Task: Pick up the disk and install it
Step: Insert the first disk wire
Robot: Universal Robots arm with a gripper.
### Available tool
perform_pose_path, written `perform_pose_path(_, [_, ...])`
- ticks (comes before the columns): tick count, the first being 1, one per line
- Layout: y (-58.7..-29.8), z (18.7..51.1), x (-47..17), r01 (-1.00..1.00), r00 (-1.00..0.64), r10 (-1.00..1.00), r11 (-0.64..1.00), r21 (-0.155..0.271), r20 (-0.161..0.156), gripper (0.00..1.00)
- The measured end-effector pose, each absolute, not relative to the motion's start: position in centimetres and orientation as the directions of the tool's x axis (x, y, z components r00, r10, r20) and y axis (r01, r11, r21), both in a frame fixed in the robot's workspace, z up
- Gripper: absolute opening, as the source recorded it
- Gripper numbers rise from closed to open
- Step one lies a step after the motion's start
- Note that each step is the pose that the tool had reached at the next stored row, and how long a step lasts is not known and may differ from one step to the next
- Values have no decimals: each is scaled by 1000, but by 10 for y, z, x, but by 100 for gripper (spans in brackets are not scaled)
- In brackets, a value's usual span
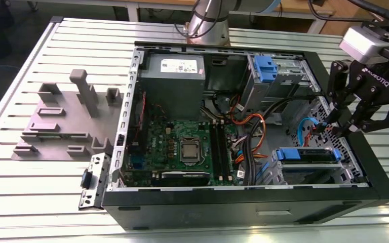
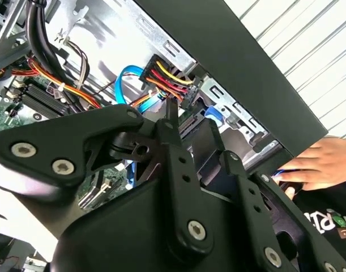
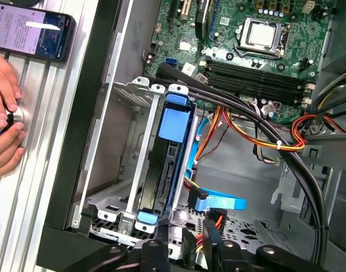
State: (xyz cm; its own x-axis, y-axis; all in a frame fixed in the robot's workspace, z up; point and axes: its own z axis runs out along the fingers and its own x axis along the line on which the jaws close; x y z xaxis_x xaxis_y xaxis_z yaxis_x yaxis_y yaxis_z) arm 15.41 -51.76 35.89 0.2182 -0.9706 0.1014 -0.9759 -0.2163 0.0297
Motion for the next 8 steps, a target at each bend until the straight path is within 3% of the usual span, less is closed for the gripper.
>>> perform_pose_path(1, [-518, 359, 154, -976, 219, -970, -217, 30, 101, 37])
perform_pose_path(8, [-516, 357, 155, -971, 237, -965, -235, 31, 108, 37])
